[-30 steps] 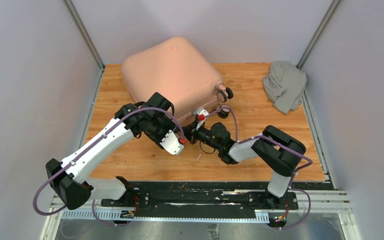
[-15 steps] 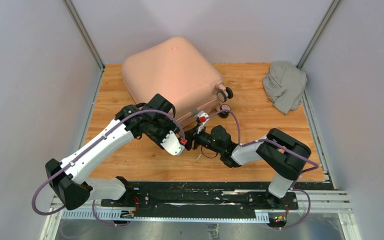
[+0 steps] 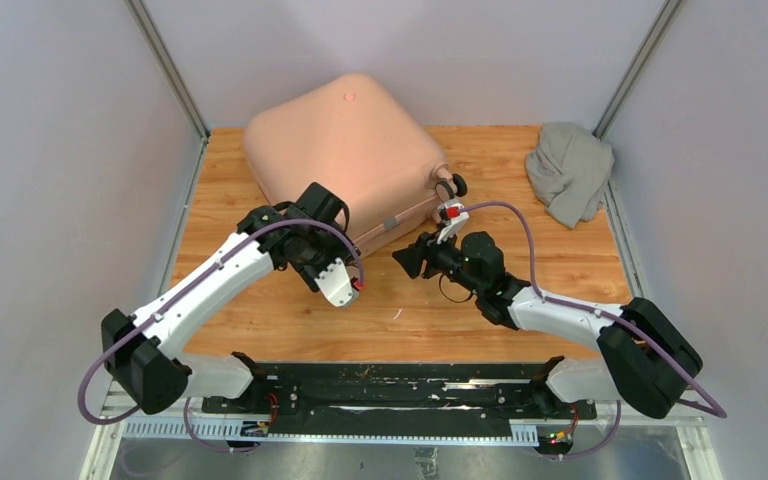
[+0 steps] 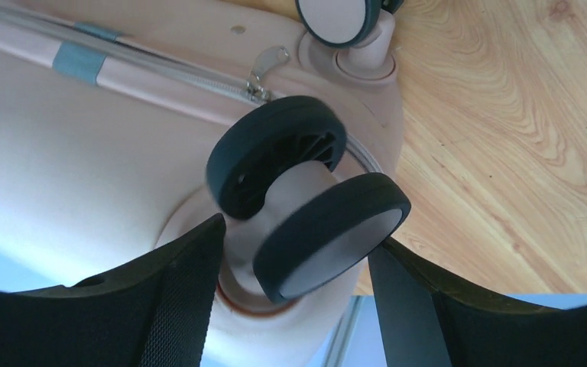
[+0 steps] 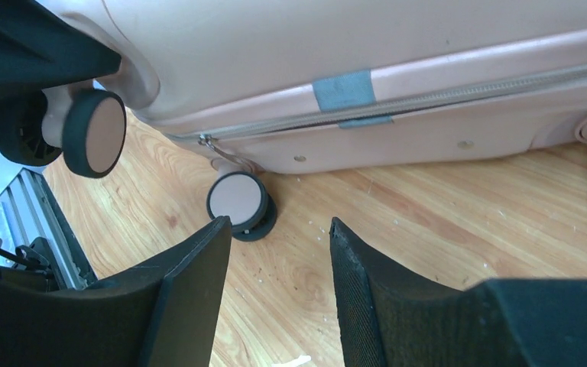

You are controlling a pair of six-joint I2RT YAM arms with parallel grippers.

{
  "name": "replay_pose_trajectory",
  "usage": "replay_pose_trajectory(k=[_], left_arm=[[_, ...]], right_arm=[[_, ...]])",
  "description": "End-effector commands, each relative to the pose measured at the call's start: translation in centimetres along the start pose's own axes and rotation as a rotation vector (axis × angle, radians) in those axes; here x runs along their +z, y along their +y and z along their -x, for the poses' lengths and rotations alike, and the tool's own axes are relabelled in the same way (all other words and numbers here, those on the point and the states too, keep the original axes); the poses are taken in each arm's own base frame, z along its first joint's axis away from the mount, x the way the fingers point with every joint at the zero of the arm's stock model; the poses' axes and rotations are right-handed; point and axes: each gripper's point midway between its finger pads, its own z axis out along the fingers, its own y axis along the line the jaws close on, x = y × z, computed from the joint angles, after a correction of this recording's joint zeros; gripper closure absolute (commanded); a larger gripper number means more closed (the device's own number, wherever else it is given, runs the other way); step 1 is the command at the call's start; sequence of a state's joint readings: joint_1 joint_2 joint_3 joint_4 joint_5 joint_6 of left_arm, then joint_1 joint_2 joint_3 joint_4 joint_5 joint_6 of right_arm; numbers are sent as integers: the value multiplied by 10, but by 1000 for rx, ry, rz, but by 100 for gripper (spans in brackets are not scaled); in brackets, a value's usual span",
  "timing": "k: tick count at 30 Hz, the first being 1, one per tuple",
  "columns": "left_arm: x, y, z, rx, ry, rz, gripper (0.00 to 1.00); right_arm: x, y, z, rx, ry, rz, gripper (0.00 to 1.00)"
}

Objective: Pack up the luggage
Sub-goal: Zip the luggage at the corner of the board.

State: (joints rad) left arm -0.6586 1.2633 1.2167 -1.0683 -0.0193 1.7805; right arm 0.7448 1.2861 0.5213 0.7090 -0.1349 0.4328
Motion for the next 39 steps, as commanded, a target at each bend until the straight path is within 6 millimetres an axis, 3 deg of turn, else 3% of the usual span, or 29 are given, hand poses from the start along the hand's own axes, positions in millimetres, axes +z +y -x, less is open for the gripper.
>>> replay_pose_trajectory(k=[1, 5, 10, 14, 17, 22, 27, 37, 39], left_arm=[[5, 34, 8, 108, -20, 59, 33], [13, 51, 23, 81, -49, 55, 49], [17, 77, 49, 26, -88, 67, 80], [16, 94, 57, -22, -102, 85, 99], [17, 103, 60, -58, -107, 94, 100], [13, 126, 66, -114, -124, 128, 100], [10, 144, 68, -160, -133, 158, 100], [8, 138, 67, -164, -125, 152, 100], [7, 130, 67, -141, -124, 143, 92]], right_arm=[[-9, -12, -12, 39, 63, -38, 46], [-13, -17, -18, 50, 65, -26, 48], [-13, -22, -22, 43, 60, 30, 47], [-16, -37, -22, 11, 21, 46, 42], [-15, -36, -18, -33, -28, 112, 40], [5, -25, -11, -68, -45, 236, 40], [21, -27, -1, -52, -92, 267, 40], [42, -38, -5, -37, -103, 270, 42], [42, -40, -8, -33, -102, 264, 42]])
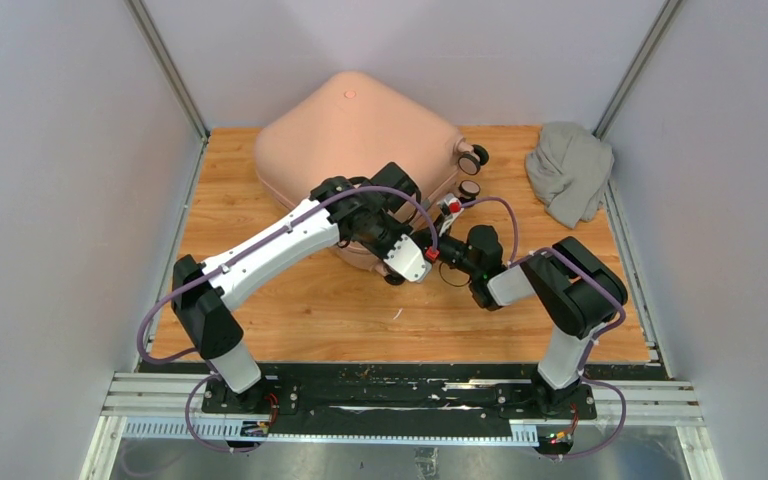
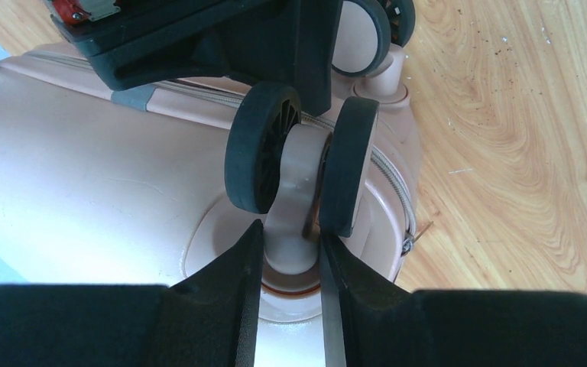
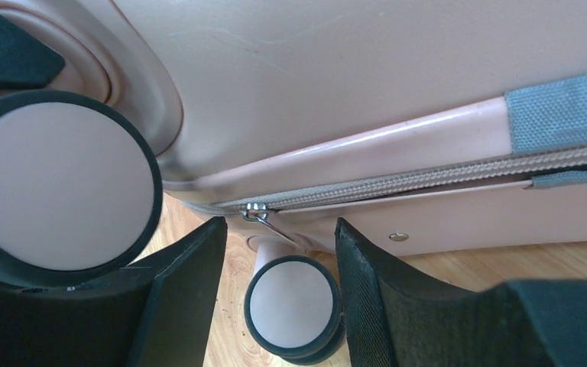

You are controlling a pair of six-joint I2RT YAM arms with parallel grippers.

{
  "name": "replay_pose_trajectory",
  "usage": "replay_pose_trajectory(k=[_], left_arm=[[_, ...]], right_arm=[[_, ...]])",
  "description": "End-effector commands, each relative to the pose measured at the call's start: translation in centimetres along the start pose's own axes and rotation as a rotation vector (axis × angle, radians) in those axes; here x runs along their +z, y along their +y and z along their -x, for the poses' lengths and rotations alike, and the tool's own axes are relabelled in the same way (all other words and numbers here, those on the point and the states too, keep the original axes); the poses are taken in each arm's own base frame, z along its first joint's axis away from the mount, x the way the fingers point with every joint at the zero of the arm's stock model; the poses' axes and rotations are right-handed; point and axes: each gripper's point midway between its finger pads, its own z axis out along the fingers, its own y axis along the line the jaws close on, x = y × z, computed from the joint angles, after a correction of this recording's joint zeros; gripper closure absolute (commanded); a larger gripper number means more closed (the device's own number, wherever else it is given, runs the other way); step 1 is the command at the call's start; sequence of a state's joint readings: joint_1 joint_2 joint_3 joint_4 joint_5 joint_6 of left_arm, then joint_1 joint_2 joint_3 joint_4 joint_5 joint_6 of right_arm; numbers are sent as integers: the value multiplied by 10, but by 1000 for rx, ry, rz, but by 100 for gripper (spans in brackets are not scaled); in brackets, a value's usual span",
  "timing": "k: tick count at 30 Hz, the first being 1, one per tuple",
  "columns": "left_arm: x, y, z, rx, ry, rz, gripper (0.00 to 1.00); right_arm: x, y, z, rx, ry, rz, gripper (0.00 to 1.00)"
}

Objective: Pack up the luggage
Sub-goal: Zip the luggage at the corner of the board.

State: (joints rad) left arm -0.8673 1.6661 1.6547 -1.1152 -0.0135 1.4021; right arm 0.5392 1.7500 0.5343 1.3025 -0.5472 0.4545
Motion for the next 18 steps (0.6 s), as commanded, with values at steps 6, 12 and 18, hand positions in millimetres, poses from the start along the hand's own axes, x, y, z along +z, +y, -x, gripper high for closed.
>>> replay_pose_trajectory(k=[6, 12, 18], left_arm=[[-23, 0, 20, 74, -103, 121, 0], [-11, 12, 31, 21, -136, 104, 0], [10, 19, 37, 29, -129, 64, 0]], right_arm=[[-17, -16, 4, -18, -39, -46, 37], [-19, -22, 1, 0, -8, -37, 34], [-14, -29, 3, 14, 0, -14, 30]])
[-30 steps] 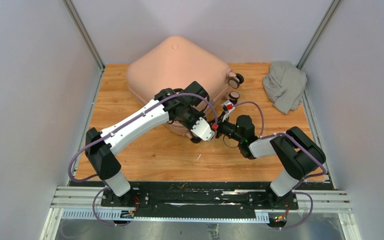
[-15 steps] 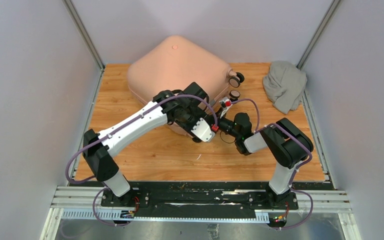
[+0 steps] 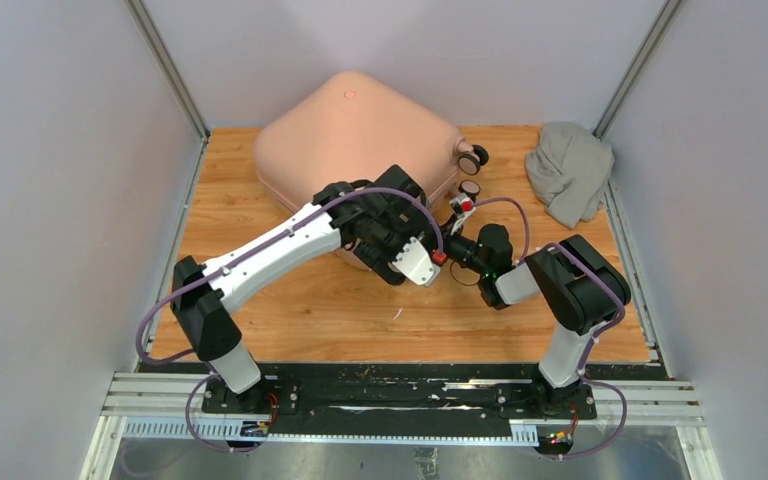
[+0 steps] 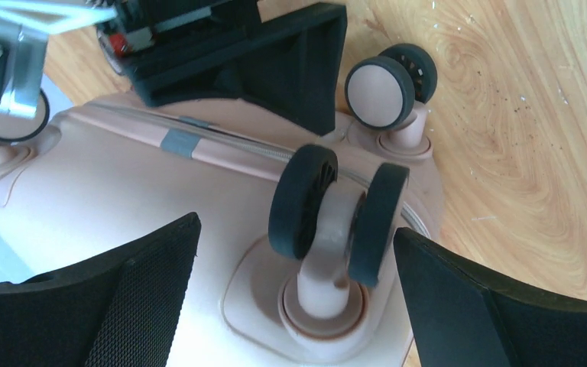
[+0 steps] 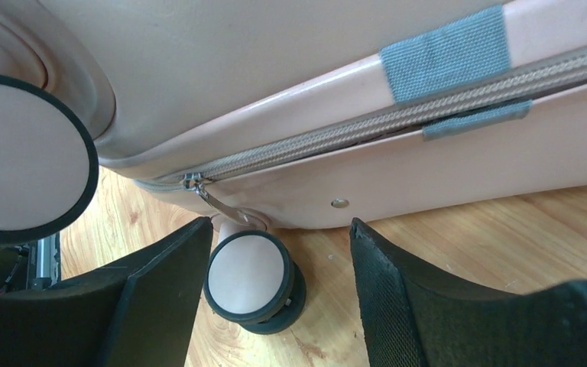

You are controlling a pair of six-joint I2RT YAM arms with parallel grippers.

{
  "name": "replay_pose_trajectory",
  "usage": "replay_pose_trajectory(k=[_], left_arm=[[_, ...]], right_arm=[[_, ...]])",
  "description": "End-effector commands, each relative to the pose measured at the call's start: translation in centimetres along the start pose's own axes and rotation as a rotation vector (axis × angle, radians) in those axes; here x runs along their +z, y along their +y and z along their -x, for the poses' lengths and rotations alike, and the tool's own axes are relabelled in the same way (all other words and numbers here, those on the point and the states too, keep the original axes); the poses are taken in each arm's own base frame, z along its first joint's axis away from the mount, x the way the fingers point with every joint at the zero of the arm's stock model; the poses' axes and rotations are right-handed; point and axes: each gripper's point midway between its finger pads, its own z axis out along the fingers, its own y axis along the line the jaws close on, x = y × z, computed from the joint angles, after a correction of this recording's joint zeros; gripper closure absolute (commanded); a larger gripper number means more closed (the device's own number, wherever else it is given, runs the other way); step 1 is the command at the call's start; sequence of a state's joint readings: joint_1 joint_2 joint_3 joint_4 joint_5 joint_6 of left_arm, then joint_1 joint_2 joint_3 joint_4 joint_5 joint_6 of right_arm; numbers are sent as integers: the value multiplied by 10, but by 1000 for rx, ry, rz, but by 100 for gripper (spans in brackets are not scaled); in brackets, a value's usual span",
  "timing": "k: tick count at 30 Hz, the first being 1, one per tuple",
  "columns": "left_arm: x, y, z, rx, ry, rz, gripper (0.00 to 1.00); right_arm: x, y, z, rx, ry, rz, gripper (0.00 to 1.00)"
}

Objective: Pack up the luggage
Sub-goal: Zip the luggage at the corner of the board.

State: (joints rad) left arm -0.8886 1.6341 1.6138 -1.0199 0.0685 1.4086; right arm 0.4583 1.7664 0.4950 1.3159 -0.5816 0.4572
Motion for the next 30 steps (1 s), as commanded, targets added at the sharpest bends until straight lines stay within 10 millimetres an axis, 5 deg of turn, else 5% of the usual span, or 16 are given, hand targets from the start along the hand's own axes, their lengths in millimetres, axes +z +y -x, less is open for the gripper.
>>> replay_pose_trajectory(k=[1, 7, 12, 23, 27, 30], left_arm=[[16, 6, 9, 6, -20, -21, 0], [27, -4, 5, 12, -4, -71, 9], [26, 7, 11, -37, -25, -49, 28], [25, 1, 4, -58, 15, -53, 66], [23, 4, 1, -75, 32, -43, 100], [21, 7, 3, -93, 26, -33, 100]], right_arm=[[7, 0, 10, -11, -14, 56, 30], [17, 4, 16, 18, -53, 106, 39], [24, 7, 21, 52, -82, 144, 52], [18, 24, 16, 56, -71, 178, 46], [16, 26, 17, 53, -77, 179, 46], [20, 26, 20, 54, -83, 182, 52]])
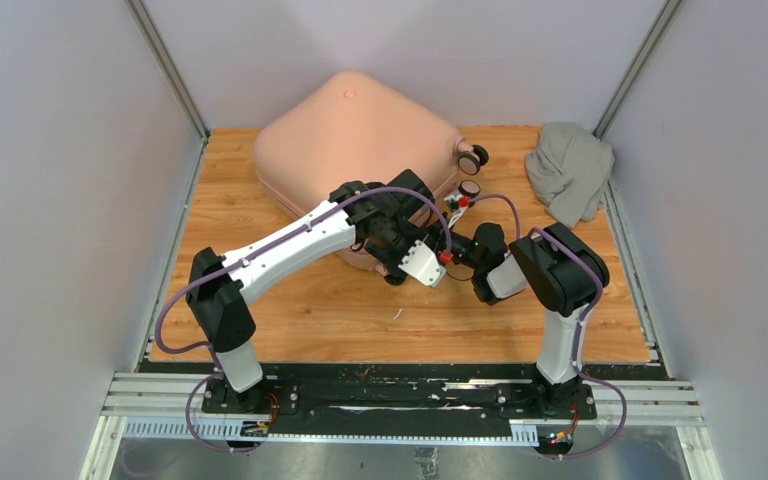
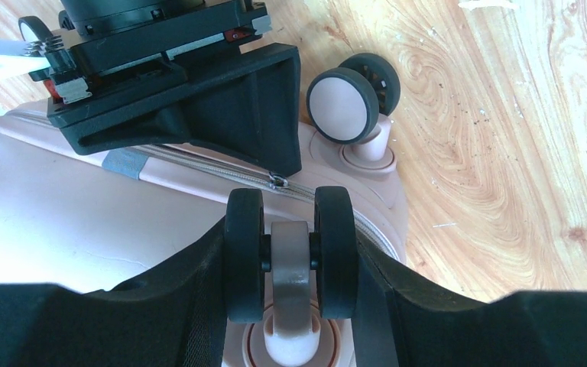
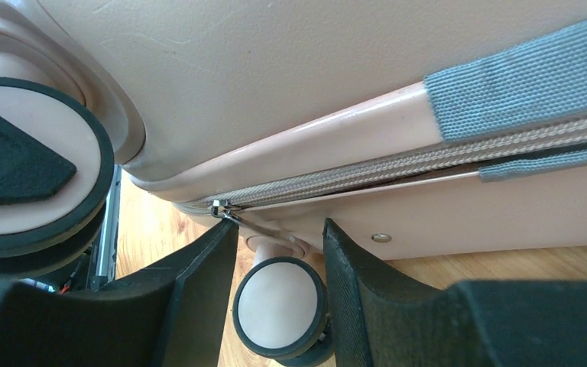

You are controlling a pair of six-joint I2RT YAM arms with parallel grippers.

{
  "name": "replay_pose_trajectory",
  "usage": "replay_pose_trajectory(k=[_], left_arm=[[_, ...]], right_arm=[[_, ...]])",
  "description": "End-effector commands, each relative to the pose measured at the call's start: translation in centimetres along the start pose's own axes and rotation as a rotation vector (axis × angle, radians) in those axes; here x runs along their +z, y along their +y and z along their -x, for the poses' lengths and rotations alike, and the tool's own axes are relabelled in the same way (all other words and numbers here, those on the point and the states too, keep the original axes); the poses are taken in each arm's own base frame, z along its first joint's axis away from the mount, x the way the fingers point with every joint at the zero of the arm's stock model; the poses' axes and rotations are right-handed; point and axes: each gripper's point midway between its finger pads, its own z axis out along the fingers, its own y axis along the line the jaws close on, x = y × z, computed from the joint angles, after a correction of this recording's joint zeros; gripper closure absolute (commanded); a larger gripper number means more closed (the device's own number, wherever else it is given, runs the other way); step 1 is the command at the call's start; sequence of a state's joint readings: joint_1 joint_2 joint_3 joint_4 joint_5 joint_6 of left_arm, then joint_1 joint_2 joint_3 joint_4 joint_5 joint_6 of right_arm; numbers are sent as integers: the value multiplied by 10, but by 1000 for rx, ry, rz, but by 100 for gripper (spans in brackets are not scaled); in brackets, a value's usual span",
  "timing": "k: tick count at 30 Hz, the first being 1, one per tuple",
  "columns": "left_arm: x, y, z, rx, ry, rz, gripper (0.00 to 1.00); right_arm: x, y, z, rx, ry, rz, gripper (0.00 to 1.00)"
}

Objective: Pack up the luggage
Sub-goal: Zip the luggage at the corner of the board.

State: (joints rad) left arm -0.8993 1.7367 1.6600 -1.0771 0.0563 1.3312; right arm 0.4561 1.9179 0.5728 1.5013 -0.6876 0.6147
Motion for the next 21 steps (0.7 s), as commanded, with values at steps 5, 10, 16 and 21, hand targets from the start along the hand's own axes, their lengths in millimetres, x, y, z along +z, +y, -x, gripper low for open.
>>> replay_pose_trajectory(k=[5, 10, 16, 21], left_arm=[[-11, 25, 10, -25, -8, 94, 100], [-13, 34, 10, -38, 3, 115, 100], [-21, 44, 12, -43, -2, 148, 100], [-29, 52, 15, -44, -11, 178, 100]], right_arm=[[11, 23, 20, -43, -60, 69, 65], [8, 33, 23, -47, -80, 62, 96], [0, 36, 19, -66, -101, 8, 100], [0, 40, 8, -68, -87, -5, 100]])
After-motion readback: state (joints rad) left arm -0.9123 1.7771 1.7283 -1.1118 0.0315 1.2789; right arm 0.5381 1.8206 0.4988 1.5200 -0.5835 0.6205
